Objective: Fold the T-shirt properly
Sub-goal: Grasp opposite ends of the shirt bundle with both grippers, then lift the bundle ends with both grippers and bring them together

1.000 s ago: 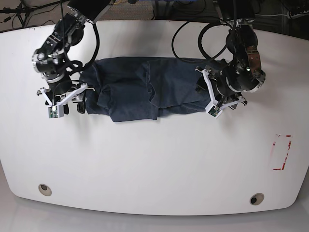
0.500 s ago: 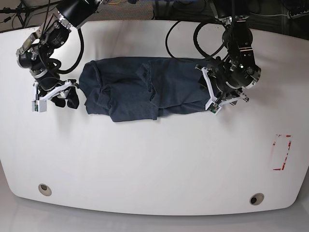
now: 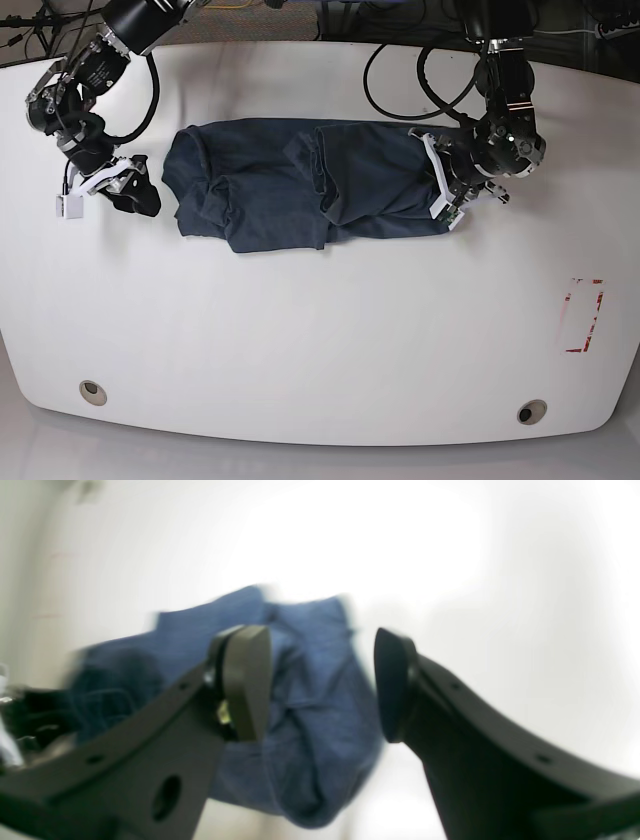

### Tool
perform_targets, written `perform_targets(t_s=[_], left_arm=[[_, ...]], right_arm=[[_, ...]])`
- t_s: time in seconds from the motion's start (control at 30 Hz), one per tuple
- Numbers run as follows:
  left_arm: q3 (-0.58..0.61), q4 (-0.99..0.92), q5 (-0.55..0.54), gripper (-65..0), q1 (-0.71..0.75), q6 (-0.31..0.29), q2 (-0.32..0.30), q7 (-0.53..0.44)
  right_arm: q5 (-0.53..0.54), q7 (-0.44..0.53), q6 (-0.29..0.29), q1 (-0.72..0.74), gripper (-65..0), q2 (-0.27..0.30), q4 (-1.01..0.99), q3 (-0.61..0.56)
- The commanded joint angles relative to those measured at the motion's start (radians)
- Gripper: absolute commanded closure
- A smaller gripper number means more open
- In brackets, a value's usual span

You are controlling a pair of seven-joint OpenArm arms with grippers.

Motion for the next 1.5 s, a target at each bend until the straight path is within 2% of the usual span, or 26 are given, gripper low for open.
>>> perform_targets(t_s=[0.0,0.17,0.3,0.6,0.9,1.1,1.47], left_arm=[[0.0,-0.029,0.044,-8.2,0.001,0.002,-0.013,-0.002],[0.0,-0.061,0.043,-8.2,-0.005,0.002,-0.055,-0.016],[0.0,-0.081,0.041,-8.2,-0.007,0.002,-0.078,-0.017],[0.001,-0.084,0.041,-8.5,-0.028,0.002,-0.108,-0.017],[0.003,-0.082,0.043,-8.6,-0.033,0.002,-0.133,-0.013],[0.003,-0.082,0.043,-8.6,-0.033,0.002,-0.134,-0.013],[0.003,-0.082,0.043,-8.6,-0.03,0.002,-0.136,-0.013]], right_arm=[[0.062,-0.003,0.006,0.005,-34.1,0.025,-0.062,0.008],[0.099,-0.003,0.006,0.005,-49.1,0.048,-0.179,-0.013],[0.096,0.002,0.006,0.005,-55.8,0.048,-0.233,-0.013],[0.091,0.013,0.006,0.005,-54.4,0.048,-0.243,-0.024],[0.031,0.112,0.006,0.007,-53.9,0.034,-0.285,-0.18],[0.004,0.16,0.006,0.007,-53.9,0.023,-0.322,-0.233],[0.001,0.23,0.006,0.007,-53.9,-0.033,-0.345,-0.371]])
